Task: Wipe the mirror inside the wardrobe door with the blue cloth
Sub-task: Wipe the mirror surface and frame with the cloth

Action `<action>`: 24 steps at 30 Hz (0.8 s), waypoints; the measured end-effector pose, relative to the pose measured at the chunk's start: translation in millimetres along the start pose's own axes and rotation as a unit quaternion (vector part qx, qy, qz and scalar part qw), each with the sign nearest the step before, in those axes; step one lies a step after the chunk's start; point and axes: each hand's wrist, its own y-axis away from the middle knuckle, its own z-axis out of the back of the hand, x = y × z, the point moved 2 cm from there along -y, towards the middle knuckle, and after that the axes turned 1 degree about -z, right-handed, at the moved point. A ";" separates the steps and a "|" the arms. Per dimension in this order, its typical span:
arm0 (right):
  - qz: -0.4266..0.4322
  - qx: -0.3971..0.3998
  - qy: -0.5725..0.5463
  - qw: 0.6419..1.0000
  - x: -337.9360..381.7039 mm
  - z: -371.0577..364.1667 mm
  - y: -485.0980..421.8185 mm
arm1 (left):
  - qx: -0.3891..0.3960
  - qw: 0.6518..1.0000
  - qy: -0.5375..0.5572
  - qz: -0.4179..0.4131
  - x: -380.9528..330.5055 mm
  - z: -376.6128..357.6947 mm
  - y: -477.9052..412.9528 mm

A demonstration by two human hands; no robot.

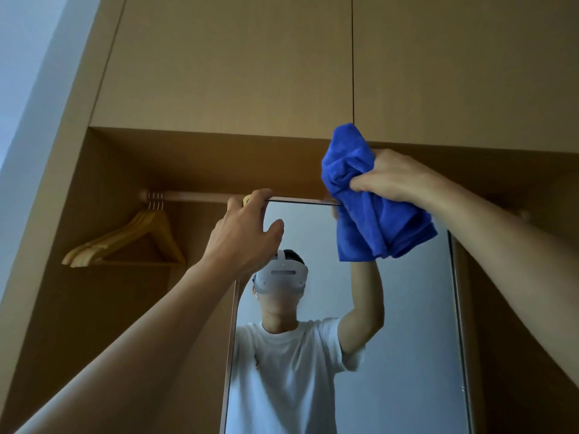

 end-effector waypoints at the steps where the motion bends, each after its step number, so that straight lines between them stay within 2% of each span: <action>1: -0.011 -0.003 0.007 1.000 -6.7 4.1 1.1 | 0.000 1.000 0.002 -0.002 0.5 0.1 0.8; 5: -0.040 -0.009 0.027 0.999 -14.4 9.1 2.4 | 0.009 0.999 0.031 -0.003 5.4 0.0 1.0; 10: -0.026 0.006 0.033 0.999 16.7 -4.6 -3.1 | 0.060 0.992 0.111 0.013 16.5 -3.5 9.4; 14: 0.008 0.011 0.027 1.000 54.3 -25.5 -7.0 | 0.067 0.984 0.152 0.058 21.2 -1.5 12.8; 20: 0.078 0.003 -0.010 0.997 109.2 -62.9 -9.6 | 0.070 0.979 0.190 0.039 18.3 1.9 22.5; 24: 0.094 0.015 -0.041 0.995 115.0 -67.1 -9.3 | 0.086 0.974 0.202 0.048 18.1 6.6 29.9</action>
